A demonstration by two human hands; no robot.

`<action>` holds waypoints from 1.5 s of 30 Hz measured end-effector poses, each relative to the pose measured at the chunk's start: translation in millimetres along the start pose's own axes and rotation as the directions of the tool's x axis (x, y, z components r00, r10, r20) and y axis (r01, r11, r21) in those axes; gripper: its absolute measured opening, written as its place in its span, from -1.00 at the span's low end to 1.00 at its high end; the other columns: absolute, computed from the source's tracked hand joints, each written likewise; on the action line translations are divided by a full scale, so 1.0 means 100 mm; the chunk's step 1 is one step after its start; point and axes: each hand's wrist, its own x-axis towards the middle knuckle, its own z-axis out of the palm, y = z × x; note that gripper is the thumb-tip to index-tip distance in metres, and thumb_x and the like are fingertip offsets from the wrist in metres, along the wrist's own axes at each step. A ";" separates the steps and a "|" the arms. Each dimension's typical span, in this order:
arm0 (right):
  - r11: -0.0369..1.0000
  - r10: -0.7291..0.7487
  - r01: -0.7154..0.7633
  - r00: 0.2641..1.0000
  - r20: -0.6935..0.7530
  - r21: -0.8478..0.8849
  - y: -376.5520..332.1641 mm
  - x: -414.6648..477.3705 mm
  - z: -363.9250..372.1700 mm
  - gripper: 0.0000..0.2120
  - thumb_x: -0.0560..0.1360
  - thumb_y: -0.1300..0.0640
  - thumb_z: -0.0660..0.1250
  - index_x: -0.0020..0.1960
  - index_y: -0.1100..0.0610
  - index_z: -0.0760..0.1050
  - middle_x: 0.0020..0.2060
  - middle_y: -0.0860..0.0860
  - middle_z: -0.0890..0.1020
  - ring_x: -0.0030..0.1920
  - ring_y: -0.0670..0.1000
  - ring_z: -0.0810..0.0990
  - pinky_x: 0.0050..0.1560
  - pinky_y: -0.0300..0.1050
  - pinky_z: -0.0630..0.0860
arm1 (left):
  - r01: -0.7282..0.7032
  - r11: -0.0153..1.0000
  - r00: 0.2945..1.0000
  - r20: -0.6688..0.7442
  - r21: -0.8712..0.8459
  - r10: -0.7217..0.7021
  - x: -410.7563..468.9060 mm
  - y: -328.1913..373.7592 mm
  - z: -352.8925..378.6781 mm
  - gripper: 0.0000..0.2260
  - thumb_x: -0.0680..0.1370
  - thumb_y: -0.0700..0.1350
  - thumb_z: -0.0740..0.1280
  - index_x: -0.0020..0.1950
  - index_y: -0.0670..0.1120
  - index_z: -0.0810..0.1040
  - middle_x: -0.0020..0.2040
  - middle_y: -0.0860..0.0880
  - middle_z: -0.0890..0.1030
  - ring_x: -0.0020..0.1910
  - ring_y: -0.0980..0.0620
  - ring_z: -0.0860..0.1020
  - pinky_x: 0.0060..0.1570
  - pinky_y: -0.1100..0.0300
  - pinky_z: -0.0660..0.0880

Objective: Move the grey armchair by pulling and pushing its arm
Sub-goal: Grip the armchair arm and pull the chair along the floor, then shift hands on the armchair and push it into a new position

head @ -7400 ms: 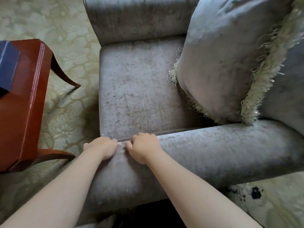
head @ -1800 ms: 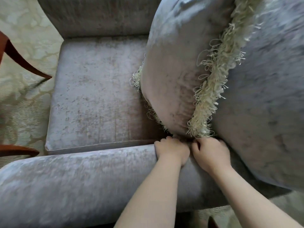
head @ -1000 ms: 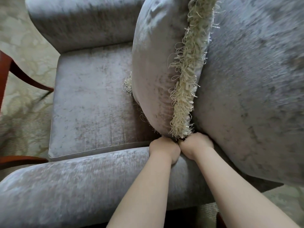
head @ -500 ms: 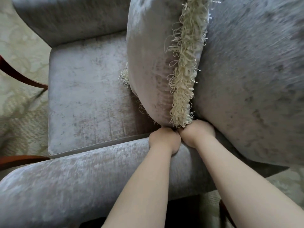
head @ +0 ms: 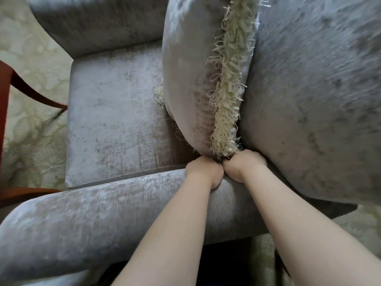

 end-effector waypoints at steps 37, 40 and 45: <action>0.915 -0.402 0.401 0.915 -0.022 -0.038 -4.02 -0.76 1.16 -0.56 0.54 -0.13 -0.03 0.03 0.13 0.49 0.07 0.09 0.58 0.12 0.14 0.48 0.11 0.06 0.29 | 0.667 0.631 0.647 -0.113 -0.395 -0.754 -1.32 -4.00 -0.10 -0.59 0.56 0.12 0.06 0.26 -0.10 0.42 0.27 -0.12 0.44 0.24 -0.15 0.39 0.12 -0.06 0.33; 0.881 -0.468 0.471 0.881 0.062 -0.044 -3.80 -0.82 0.92 -0.58 0.55 -0.16 0.00 0.15 0.11 0.42 0.21 0.08 0.49 0.25 0.12 0.41 0.22 0.05 0.27 | 0.580 0.776 0.784 -0.089 -0.248 -0.615 -1.54 -4.06 -0.13 -0.45 0.60 0.18 -0.04 0.52 -0.05 0.11 0.52 -0.09 0.15 0.47 -0.11 0.13 0.37 -0.13 0.07; 0.929 -0.364 0.351 0.925 -0.108 -0.119 -3.22 -0.96 0.08 -0.59 0.57 -0.15 0.04 0.21 0.11 0.38 0.25 0.10 0.46 0.27 0.13 0.39 0.21 0.03 0.27 | 0.629 0.736 0.746 -0.074 -0.248 -0.662 -1.88 -3.83 -0.65 -0.40 0.60 0.21 -0.04 0.55 -0.06 -0.01 0.55 -0.13 0.01 0.52 -0.17 -0.07 0.43 -0.18 -0.10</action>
